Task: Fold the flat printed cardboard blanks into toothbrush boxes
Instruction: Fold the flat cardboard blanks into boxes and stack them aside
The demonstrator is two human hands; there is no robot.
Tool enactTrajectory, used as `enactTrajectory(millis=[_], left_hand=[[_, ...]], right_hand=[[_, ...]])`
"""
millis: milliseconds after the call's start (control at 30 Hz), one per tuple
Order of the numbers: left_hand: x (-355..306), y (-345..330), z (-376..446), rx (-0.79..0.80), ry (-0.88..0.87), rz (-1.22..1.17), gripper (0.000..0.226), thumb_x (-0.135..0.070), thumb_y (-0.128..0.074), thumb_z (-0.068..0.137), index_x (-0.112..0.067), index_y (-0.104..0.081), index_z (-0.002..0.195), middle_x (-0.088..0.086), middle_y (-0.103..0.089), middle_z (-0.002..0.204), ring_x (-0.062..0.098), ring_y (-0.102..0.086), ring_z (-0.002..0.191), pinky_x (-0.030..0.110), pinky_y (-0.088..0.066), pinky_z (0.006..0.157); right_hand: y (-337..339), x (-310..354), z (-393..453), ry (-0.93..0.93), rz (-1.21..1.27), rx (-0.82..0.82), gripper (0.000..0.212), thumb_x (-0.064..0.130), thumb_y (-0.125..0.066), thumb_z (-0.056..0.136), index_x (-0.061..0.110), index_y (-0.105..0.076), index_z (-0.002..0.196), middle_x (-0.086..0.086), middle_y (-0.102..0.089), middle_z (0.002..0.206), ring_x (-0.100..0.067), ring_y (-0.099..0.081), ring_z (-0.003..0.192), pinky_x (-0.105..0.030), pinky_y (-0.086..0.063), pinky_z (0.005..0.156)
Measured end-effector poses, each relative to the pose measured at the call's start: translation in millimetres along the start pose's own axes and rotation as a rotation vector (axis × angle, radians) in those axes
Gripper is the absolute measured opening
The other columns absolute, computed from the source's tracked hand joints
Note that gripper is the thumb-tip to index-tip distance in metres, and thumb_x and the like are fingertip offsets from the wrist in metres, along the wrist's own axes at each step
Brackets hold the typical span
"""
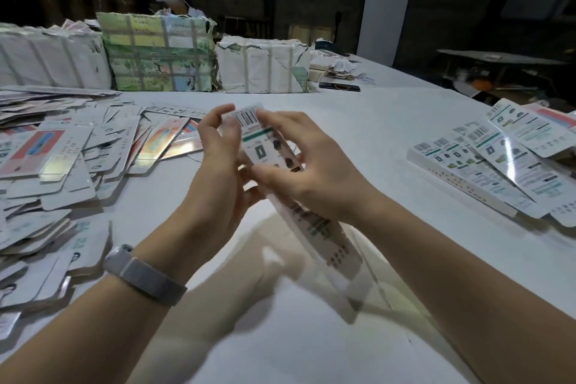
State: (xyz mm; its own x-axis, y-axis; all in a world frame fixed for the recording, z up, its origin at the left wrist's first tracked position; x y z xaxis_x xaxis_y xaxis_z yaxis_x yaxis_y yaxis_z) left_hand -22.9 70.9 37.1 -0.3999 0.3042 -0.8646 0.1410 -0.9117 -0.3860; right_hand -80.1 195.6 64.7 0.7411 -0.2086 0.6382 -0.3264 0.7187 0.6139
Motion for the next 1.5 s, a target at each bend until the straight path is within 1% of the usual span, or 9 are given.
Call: enactTrajectory(millis=[133,200,300,467,833,1000,1100,1267,1500], left_hand=[[4,3,1,0.08,0.078,0.075,0.029,-0.055,-0.049,0.095,-0.05,-0.055,0.123,-0.002,-0.065,0.129,0.022,-0.063,0.119,0.04,-0.056,0.087],[8,2,-1,0.083,-0.019,0.378,0.037,-0.059,-0.052,0.086,-0.066,-0.045,0.122,-0.024,-0.047,0.142,-0.004,-0.051,0.126,0.036,-0.05,0.094],[12,5,-1,0.08,-0.045,0.558,0.034,-0.05,-0.055,0.093,-0.059,-0.045,0.125,-0.053,-0.049,0.113,-0.032,-0.047,0.101,0.033,-0.048,0.095],[12,18,4,0.016,0.029,0.539,0.016,-0.044,-0.055,0.092,-0.052,-0.066,0.101,-0.031,-0.066,0.106,-0.01,-0.06,0.105,0.039,-0.052,0.091],[12,27,6,0.039,0.037,0.631,0.038,-0.064,-0.052,0.07,-0.046,-0.07,0.099,-0.016,-0.069,0.113,0.009,-0.064,0.109,0.047,-0.054,0.087],[7,29,6,0.028,-0.018,0.818,0.03,-0.061,-0.053,0.072,-0.052,-0.067,0.097,-0.02,-0.07,0.106,0.0,-0.062,0.104,0.043,-0.05,0.088],[-2,46,11,-0.059,-0.092,1.206,0.02,-0.039,-0.065,0.087,-0.046,-0.063,0.106,-0.006,-0.066,0.12,0.019,-0.06,0.107,0.042,-0.042,0.091],[-14,84,23,-0.196,0.075,1.721,0.042,-0.028,-0.062,0.09,-0.015,-0.058,0.13,0.028,-0.057,0.127,0.046,-0.053,0.111,0.051,-0.036,0.102],[-15,125,17,-0.375,0.436,1.91,0.054,-0.048,-0.054,0.087,-0.034,-0.037,0.137,0.014,-0.038,0.146,0.045,-0.021,0.14,0.067,-0.019,0.11]], right_hand=[[19,-12,6,-0.056,-0.145,-0.042,0.07,0.021,-0.078,0.078,0.022,-0.052,0.143,0.004,-0.053,0.123,-0.004,-0.053,0.101,-0.014,-0.05,0.082],[33,-29,13,-0.169,-0.323,-0.06,0.068,0.025,-0.077,0.076,0.025,-0.054,0.14,0.005,-0.052,0.119,-0.007,-0.051,0.099,-0.022,-0.046,0.082],[64,-70,16,-0.458,-0.586,-0.005,0.052,0.026,-0.072,0.077,0.023,-0.063,0.128,0.003,-0.054,0.113,-0.015,-0.051,0.097,-0.028,-0.041,0.079],[109,-129,-6,-0.853,-0.633,-0.071,0.04,0.024,-0.065,0.074,0.021,-0.07,0.113,-0.004,-0.062,0.114,-0.032,-0.045,0.119,-0.043,-0.046,0.096],[148,-172,-28,-0.97,-0.723,-0.455,0.037,0.014,-0.055,0.09,0.026,-0.063,0.124,-0.009,-0.062,0.126,-0.034,-0.057,0.116,-0.039,-0.042,0.091],[136,-155,-5,-0.746,-0.426,-0.588,0.03,0.018,-0.059,0.088,0.026,-0.068,0.115,0.001,-0.066,0.102,-0.024,-0.06,0.1,-0.029,-0.042,0.076],[109,-122,13,-0.601,0.22,-0.597,0.015,0.012,-0.062,0.088,0.021,-0.072,0.095,0.008,-0.052,0.066,-0.013,-0.05,0.064,-0.024,-0.036,0.056],[52,-57,20,-0.43,1.059,-0.332,0.014,0.019,-0.055,0.095,0.013,-0.067,0.094,0.001,-0.045,0.061,-0.011,-0.038,0.052,-0.022,-0.025,0.046],[-2,-16,4,-0.362,1.223,0.019,0.028,0.031,-0.051,0.096,0.015,-0.071,0.087,0.0,-0.047,0.062,-0.014,-0.041,0.054,-0.024,-0.029,0.048]])
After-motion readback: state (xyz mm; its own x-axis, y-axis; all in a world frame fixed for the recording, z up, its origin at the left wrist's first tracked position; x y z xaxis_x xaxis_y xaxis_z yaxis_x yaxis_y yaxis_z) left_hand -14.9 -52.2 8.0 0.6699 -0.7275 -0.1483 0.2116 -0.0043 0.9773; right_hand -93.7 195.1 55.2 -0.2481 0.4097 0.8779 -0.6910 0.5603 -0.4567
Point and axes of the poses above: each hand's wrist, its own z-axis towards the middle knuckle, its own y-axis out of the back of the hand, x = y × z, the point moved 2 cm from there along z, towards the middle knuckle
